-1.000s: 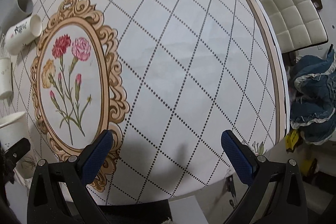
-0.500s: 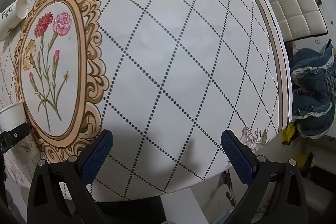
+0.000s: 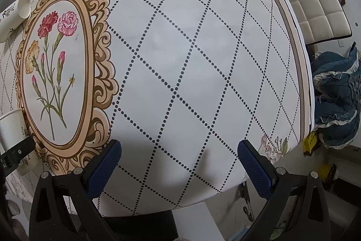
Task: Flip cup upright
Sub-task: 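Turn the held cup rim-up and lower it beside the floral oval, open left gripper, then grasp the upright bird-print cup with the right gripper while the left gripper withdraws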
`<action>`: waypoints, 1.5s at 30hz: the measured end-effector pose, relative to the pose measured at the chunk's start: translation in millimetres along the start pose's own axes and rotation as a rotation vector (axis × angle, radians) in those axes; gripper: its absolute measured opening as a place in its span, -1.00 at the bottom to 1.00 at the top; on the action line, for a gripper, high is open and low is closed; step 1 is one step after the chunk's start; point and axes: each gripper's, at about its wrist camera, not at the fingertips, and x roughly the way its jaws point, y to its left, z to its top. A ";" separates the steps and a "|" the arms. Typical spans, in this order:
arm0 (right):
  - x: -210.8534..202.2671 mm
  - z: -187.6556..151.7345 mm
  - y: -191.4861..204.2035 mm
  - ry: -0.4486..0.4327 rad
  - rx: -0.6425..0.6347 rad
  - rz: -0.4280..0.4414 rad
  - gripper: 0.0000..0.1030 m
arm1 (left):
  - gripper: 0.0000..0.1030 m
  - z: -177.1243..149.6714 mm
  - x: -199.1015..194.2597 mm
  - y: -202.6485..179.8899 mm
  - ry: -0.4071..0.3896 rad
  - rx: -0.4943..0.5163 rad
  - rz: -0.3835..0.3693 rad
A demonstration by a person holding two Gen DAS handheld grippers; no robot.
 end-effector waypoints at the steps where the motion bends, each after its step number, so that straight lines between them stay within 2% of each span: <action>1: -0.6 0.2 0.9 -0.001 -0.001 -0.001 1.00 | 0.81 -1.7 -0.5 1.4 -0.003 -0.001 0.001; 5: -4.8 -0.9 4.8 -0.007 -0.001 -0.001 1.00 | 0.81 -9.5 -8.5 7.9 -0.032 0.010 0.025; 14: -21.8 -6.6 13.4 -0.035 -0.001 0.004 1.00 | 0.81 -33.1 -63.5 18.7 -0.177 0.061 0.065; 16: -28.0 -9.0 16.3 -0.046 -0.001 0.007 1.00 | 0.81 -39.2 -77.1 21.6 -0.238 0.045 0.037; 18: -35.5 -13.4 18.6 -0.060 -0.002 0.010 1.00 | 0.81 -41.7 -95.0 24.2 -0.269 0.048 0.032; 21: -50.5 -19.5 22.4 -0.086 -0.001 0.016 1.00 | 0.81 -23.9 -131.3 23.1 -0.308 0.049 0.019; 24: -69.7 -27.5 26.9 -0.121 -0.003 0.027 1.00 | 0.81 -29.9 -152.4 29.5 -0.349 0.044 0.016; 28: -95.0 -36.6 40.7 -0.168 -0.021 0.041 1.00 | 0.81 -34.1 -174.0 44.5 -0.423 0.040 0.072; 31: -112.0 -45.6 62.5 -0.201 -0.060 0.056 1.00 | 0.81 -38.1 -175.4 66.4 -0.460 0.025 0.125; 35: -119.0 -50.8 98.8 -0.211 -0.131 0.068 1.00 | 0.81 -40.1 -155.1 102.3 -0.442 -0.021 0.179; 42: -109.4 -62.6 162.5 -0.215 -0.229 0.103 0.99 | 0.81 -46.4 -105.8 161.4 -0.336 -0.126 0.218; 45: -98.1 -59.5 188.6 -0.188 -0.253 0.126 0.93 | 0.98 -47.5 -90.7 175.5 -0.311 -0.142 0.222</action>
